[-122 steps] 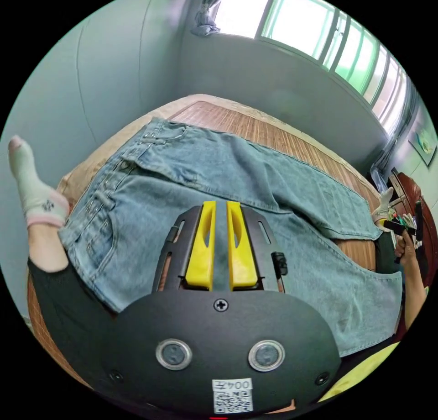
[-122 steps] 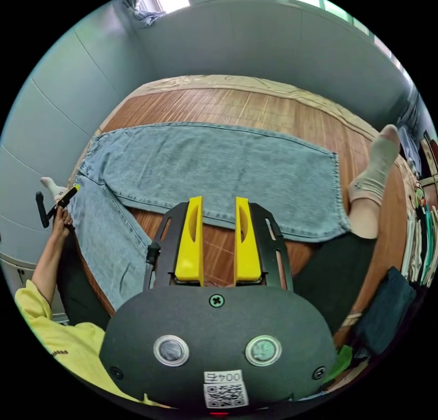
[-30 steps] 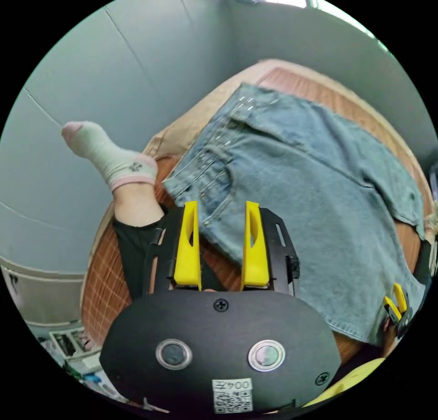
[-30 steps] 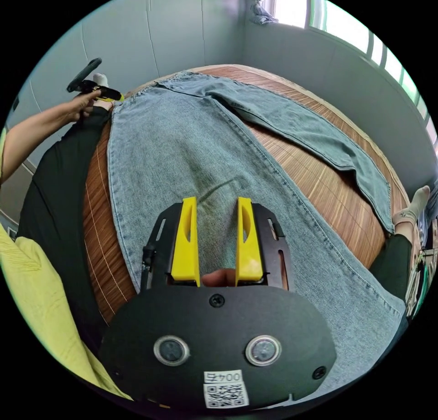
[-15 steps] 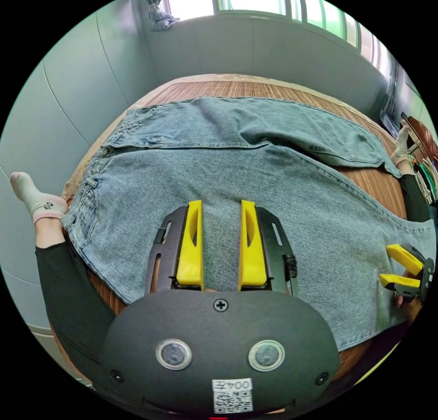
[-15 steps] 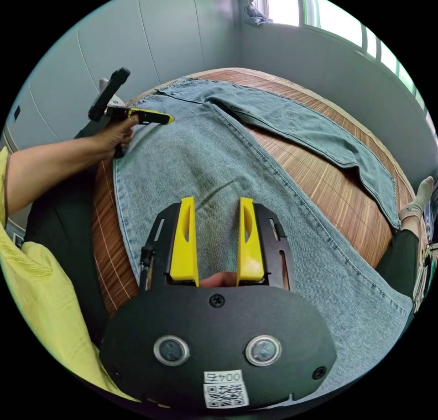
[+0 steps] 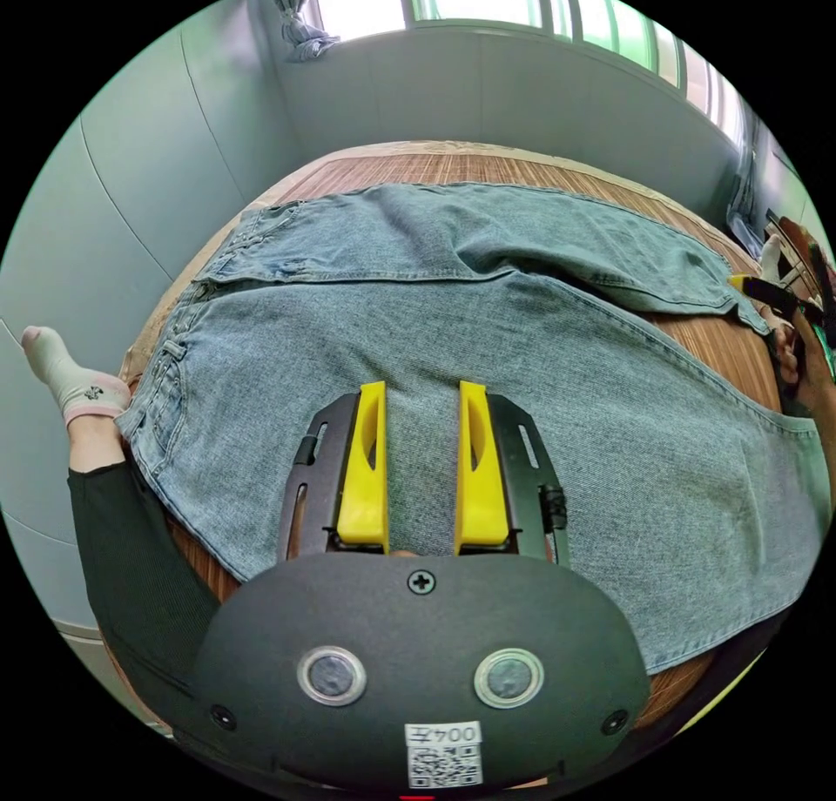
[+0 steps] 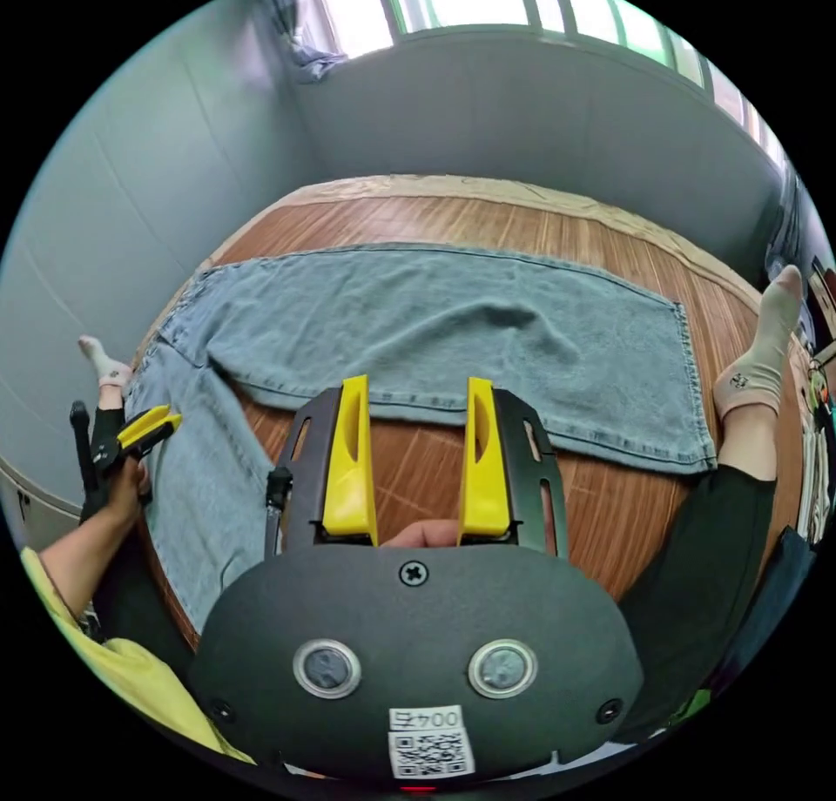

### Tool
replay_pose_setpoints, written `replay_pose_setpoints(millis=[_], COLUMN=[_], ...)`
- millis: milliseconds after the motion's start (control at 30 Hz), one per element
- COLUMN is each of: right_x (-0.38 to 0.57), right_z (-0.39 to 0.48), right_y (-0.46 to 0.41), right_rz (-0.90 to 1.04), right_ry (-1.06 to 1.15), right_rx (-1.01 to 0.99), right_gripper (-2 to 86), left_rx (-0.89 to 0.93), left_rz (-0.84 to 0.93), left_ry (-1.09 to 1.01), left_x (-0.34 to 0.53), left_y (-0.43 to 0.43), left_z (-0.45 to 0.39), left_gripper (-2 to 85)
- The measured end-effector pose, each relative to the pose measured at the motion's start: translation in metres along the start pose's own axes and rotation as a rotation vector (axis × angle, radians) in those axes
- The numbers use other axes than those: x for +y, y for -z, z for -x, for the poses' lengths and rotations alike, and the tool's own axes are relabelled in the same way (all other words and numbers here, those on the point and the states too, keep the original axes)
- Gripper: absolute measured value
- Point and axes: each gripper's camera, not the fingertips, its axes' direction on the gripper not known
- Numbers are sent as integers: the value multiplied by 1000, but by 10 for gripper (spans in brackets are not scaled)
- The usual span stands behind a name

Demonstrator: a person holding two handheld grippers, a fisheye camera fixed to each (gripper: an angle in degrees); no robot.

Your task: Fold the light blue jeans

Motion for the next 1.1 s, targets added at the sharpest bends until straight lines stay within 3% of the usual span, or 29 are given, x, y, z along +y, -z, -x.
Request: replay_pose_setpoints(millis=[167, 333, 533, 733, 900, 1100], right_x=[-26, -36, -70, -51, -1, 48], right_z=[-22, -46, -74, -23, 44, 95], right_y=[-40, -39, -36, 10, 42, 20], right_rz=[151, 137, 191, 24, 15, 145], right_ry=[7, 78, 58, 142, 256, 409], right_rx=[18, 87, 46, -85, -302, -220], right_gripper=[145, 115, 147, 139, 112, 74], left_rx=[-5, 11, 15, 20, 26, 26], left_rz=[1, 3, 3, 3, 3, 5], left_ry=[-4, 3, 2, 4, 7, 8], left_x=[0, 1, 2, 3, 4, 4], left_y=[-4, -8, -12, -16, -18, -22], left_z=[-7, -9, -12, -14, -14, -13], left_gripper=[123, 122, 121, 121, 122, 121])
